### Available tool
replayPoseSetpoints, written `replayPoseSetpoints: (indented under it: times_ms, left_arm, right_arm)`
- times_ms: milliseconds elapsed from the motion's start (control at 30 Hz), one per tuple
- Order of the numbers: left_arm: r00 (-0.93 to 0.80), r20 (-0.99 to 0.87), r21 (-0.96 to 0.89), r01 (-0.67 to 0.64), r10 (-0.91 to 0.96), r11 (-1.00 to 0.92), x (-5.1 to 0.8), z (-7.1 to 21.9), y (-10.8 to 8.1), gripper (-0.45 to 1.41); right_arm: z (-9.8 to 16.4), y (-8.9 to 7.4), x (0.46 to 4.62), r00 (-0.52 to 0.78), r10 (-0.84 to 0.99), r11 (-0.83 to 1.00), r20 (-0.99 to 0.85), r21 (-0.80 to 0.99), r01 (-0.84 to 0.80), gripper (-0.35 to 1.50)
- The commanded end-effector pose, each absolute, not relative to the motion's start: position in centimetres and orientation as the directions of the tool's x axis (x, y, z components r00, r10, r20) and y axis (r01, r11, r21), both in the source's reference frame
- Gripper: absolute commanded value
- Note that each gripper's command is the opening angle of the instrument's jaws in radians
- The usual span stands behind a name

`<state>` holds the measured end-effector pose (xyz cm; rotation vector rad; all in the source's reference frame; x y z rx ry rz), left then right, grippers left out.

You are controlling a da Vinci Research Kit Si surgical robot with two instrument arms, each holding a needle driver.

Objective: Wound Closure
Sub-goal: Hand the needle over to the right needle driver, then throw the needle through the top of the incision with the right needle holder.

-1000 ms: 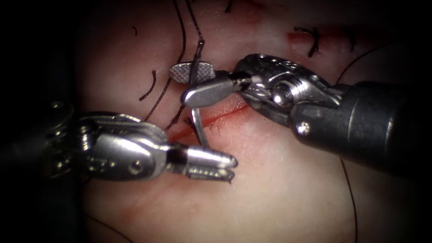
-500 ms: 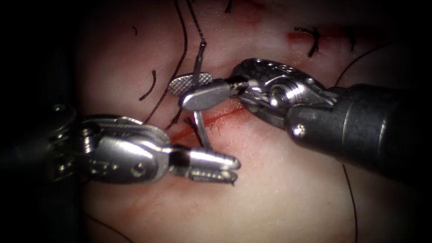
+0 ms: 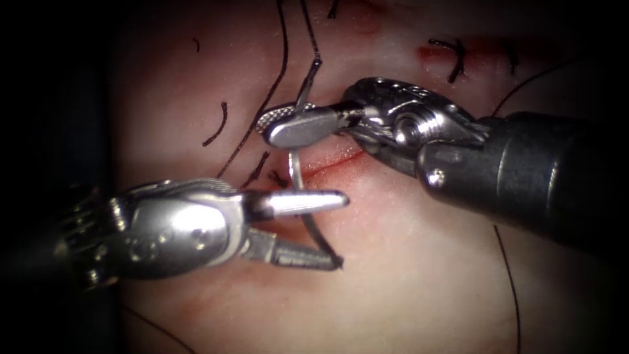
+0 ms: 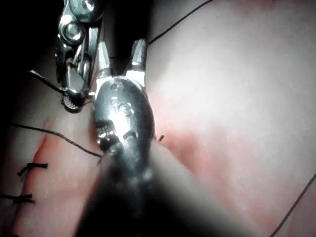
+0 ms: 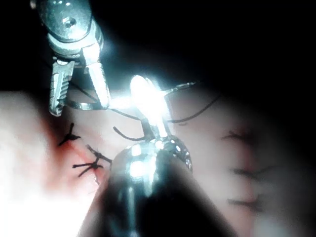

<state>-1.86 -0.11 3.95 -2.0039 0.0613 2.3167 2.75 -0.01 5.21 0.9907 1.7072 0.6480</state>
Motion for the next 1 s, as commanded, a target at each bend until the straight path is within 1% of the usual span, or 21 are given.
replayPoseSetpoints:
  times_ms: [33, 133, 167, 267, 367, 400, 467, 533, 567, 600, 667, 800, 833, 900, 933, 1000]
  left_arm:
    - [-0.155, -0.985, -0.063, -0.126, 0.082, -0.990, -1.89, 4.0, -0.1, 0.79]
    - [-0.172, -0.980, -0.074, -0.163, 0.102, -0.984, -1.87, 4.0, -0.1, 0.79]
    - [-0.170, -0.980, -0.079, -0.161, 0.107, -0.984, -1.85, 4.0, -0.1, 0.79]
    - [-0.171, -0.980, -0.076, -0.162, 0.104, -0.984, -1.82, 4.0, -0.2, 0.79]
    - [-0.172, -0.975, -0.110, -0.181, 0.142, -0.977, -1.82, 4.0, -0.2, 0.71]
    - [-0.181, -0.973, -0.104, -0.199, 0.141, -0.974, -1.86, 4.1, -0.3, 0.66]
    - [-0.214, -0.965, -0.109, -0.196, 0.151, -0.975, -1.92, 4.2, -0.4, 0.61]
    - [-0.269, -0.945, -0.133, -0.195, 0.183, -0.972, -1.98, 4.3, -0.4, 0.53]
    - [-0.310, -0.918, -0.185, -0.212, 0.246, -0.959, -2.04, 4.4, -0.5, 0.50]
    - [-0.338, -0.901, -0.199, -0.233, 0.271, -0.952, -2.08, 4.5, -0.5, 0.41]
    - [-0.366, -0.876, -0.218, -0.282, 0.315, -0.934, -2.14, 4.6, -0.6, 0.32]
    - [-0.387, -0.828, -0.257, -0.379, 0.405, -0.889, -2.25, 4.9, -0.6, 0.26]
    - [-0.408, -0.802, -0.263, -0.414, 0.436, -0.871, -2.26, 5.0, -0.6, 0.21]
    - [-0.449, -0.776, -0.249, -0.428, 0.443, -0.869, -2.25, 5.1, -0.6, 0.19]
    - [-0.471, -0.738, -0.263, -0.458, 0.483, -0.849, -2.23, 5.2, -0.6, 0.18]
    - [-0.493, -0.708, -0.259, -0.486, 0.506, -0.835, -2.19, 5.3, -0.6, 0.18]
  right_arm:
    - [5.3, 0.2, 2.72, -0.160, 0.802, 0.596, -0.575, 0.761, 0.256, -0.35]
    - [5.3, 0.3, 2.63, -0.143, 0.744, 0.667, -0.652, 0.715, 0.209, -0.35]
    - [5.4, 0.3, 2.57, -0.124, 0.693, 0.719, -0.710, 0.672, 0.176, -0.35]
    - [5.4, 0.5, 2.46, -0.069, 0.601, 0.797, -0.796, 0.592, 0.123, -0.35]
    - [5.5, 0.5, 2.42, -0.060, 0.525, 0.850, -0.849, 0.519, 0.088, -0.35]
    - [5.5, 0.6, 2.41, -0.027, 0.449, 0.892, -0.893, 0.446, 0.074, -0.35]
    - [5.5, 0.6, 2.40, -0.021, 0.357, 0.932, -0.934, 0.355, 0.067, -0.35]
    - [5.5, 0.7, 2.40, -0.039, 0.311, 0.950, -0.950, 0.310, 0.037, -0.35]
    - [5.5, 0.7, 2.40, -0.065, 0.265, 0.964, -0.962, 0.265, 0.004, -0.35]
    - [5.5, 0.7, 2.41, -0.071, 0.242, 0.970, -0.968, 0.242, 0.001, -0.35]
    - [5.5, 0.7, 2.43, -0.072, 0.177, 0.984, -0.982, 0.177, 0.001, -0.35]
    - [5.5, 0.7, 2.47, -0.073, 0.023, 1.000, -0.997, 0.023, -0.007, -0.35]
    - [5.5, 0.7, 2.48, -0.082, -0.025, 1.000, -0.996, -0.025, 0.002, -0.35]
    - [5.5, 0.6, 2.49, -0.095, -0.049, 0.998, -0.994, -0.051, 0.019, -0.35]
    - [5.5, 0.6, 2.50, -0.109, -0.092, 0.995, -0.990, -0.096, 0.033, -0.35]
    - [5.5, 0.6, 2.51, -0.111, -0.123, 0.991, -0.986, -0.128, 0.040, -0.35]
